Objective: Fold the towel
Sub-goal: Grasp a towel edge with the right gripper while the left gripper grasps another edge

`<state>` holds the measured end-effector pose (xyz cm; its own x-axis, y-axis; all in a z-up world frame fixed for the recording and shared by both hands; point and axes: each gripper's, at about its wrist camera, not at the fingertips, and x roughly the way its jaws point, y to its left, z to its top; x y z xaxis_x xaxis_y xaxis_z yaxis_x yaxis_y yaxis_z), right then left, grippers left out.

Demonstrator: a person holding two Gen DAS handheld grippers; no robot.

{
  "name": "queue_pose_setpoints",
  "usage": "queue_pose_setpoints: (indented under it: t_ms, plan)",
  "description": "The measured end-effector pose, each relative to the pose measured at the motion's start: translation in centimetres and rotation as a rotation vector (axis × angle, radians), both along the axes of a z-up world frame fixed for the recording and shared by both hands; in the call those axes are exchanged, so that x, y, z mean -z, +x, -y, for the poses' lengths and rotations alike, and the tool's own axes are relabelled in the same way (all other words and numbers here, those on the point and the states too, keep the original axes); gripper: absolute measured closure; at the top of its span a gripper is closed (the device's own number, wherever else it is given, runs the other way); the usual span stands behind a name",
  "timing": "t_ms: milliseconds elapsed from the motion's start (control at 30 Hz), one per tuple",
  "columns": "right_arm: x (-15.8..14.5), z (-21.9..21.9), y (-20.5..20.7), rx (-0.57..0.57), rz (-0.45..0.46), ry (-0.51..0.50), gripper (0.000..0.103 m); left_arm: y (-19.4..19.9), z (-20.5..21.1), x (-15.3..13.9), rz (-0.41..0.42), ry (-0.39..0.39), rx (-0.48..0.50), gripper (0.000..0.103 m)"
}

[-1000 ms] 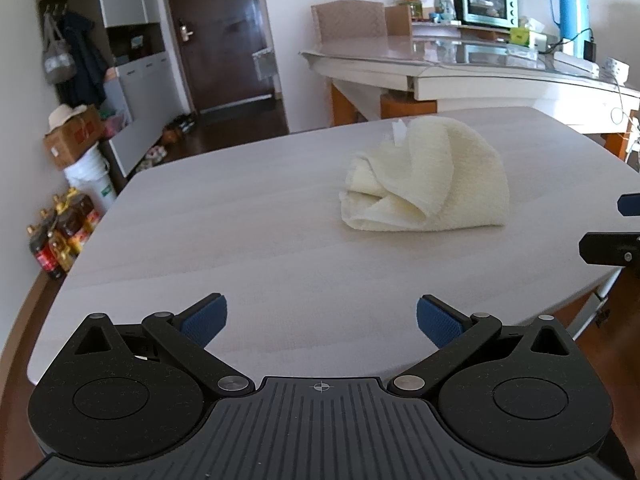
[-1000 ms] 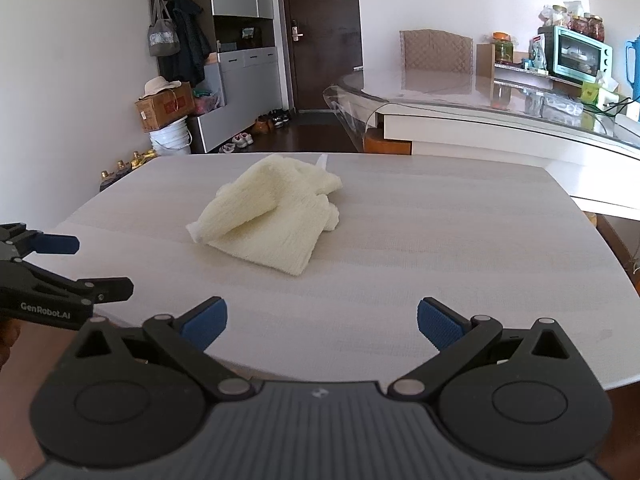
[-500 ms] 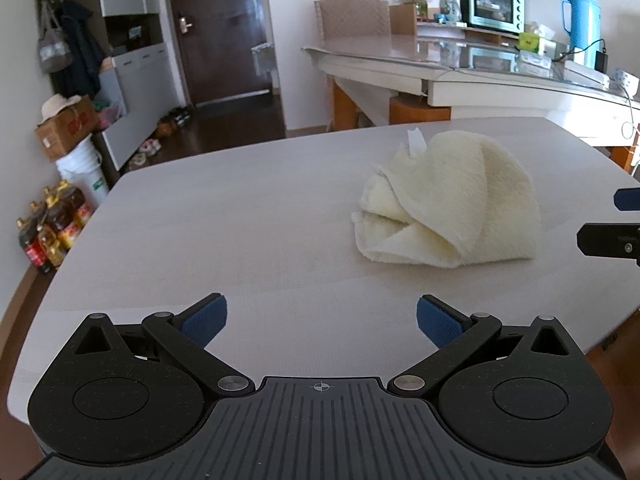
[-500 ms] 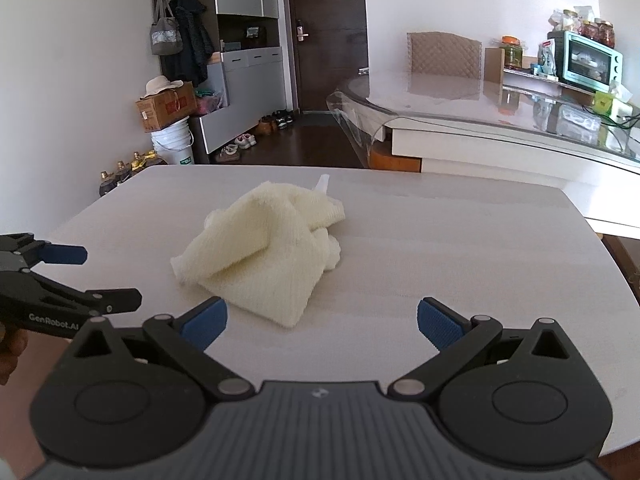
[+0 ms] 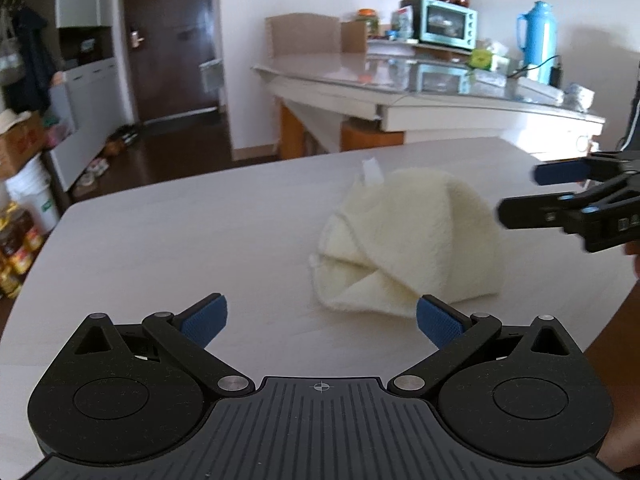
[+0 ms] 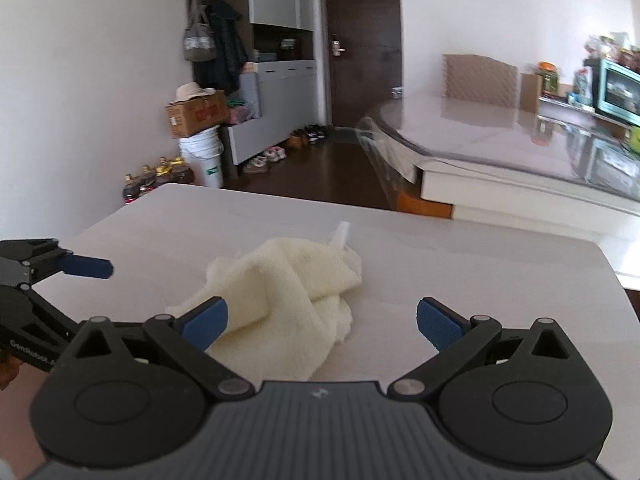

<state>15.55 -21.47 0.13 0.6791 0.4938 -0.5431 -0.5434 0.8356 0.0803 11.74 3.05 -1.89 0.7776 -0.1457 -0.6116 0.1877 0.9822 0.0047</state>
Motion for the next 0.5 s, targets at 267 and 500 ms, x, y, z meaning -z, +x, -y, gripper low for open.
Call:
queue_pose_setpoints:
  t_ms: [267, 500]
  plan:
    - [1.1, -1.5, 2.5, -0.105, -0.071, 0.039, 0.064, 1.4, 1.1, -0.1, -0.005, -0.015, 0.074, 0.000]
    - [0.8, 0.3, 1.8, -0.094, -0.049, 0.077, 0.096, 2.8, 1.8, 0.2, -0.019, -0.035, 0.136, 0.000]
